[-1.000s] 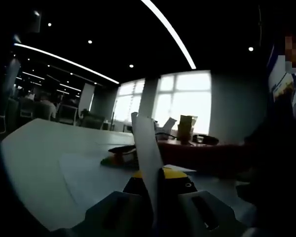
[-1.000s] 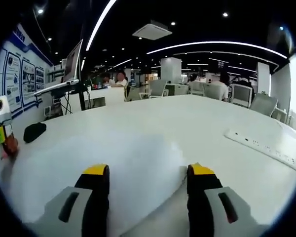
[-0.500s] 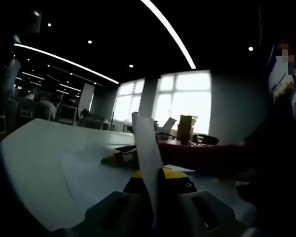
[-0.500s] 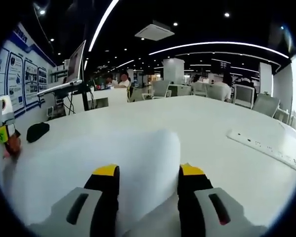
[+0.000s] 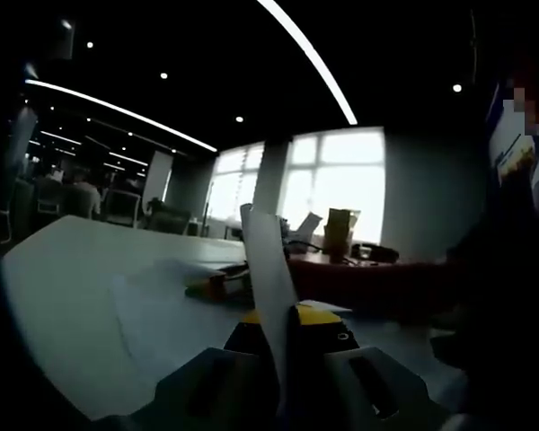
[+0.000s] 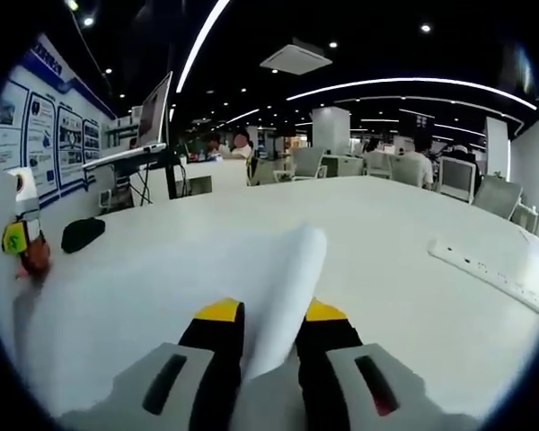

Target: Organize the stack of printing papers by aligning and flattening the scattered papers on the table

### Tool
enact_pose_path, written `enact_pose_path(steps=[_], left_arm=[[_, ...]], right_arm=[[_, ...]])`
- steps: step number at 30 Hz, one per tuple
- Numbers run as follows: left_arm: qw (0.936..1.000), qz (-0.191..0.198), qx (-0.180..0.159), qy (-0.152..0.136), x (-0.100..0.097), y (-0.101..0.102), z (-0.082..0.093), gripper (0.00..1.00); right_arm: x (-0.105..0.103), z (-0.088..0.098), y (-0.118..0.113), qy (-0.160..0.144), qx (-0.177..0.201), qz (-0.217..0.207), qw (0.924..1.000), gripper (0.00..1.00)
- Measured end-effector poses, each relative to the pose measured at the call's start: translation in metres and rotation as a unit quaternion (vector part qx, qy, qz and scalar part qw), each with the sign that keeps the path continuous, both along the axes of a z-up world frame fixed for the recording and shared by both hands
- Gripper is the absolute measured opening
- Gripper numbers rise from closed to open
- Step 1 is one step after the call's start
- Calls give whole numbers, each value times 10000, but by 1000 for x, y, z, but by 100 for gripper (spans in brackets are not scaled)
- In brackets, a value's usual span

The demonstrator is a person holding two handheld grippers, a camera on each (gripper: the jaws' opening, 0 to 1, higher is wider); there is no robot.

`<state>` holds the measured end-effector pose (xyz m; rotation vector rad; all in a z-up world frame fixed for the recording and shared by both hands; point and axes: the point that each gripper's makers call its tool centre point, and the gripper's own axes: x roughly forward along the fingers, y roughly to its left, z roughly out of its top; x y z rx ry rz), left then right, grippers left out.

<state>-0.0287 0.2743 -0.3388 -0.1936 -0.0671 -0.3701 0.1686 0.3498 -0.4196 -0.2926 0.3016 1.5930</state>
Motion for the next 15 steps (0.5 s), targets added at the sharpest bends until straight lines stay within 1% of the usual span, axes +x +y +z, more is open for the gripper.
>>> enact_pose_path(steps=[3, 7, 9, 10, 15], left_arm=[[10000, -2, 6, 5, 0, 1, 0, 6], [10000, -5, 3, 4, 0, 5, -1, 6], [10000, -8, 6, 3, 0, 5, -1, 6], [10000, -8, 7, 2, 1, 5, 0, 6], [10000, -13, 10, -2, 1, 6, 0, 6]], right_arm=[[-2, 0, 2, -45, -3, 47, 10000, 14], [-9, 0, 5, -195, 12, 229, 9995, 5], [-12, 1, 7, -270, 26, 275, 9993, 3], [-10, 1, 7, -277, 28, 283, 9992, 3], [-10, 1, 8, -212, 25, 305, 9993, 2]])
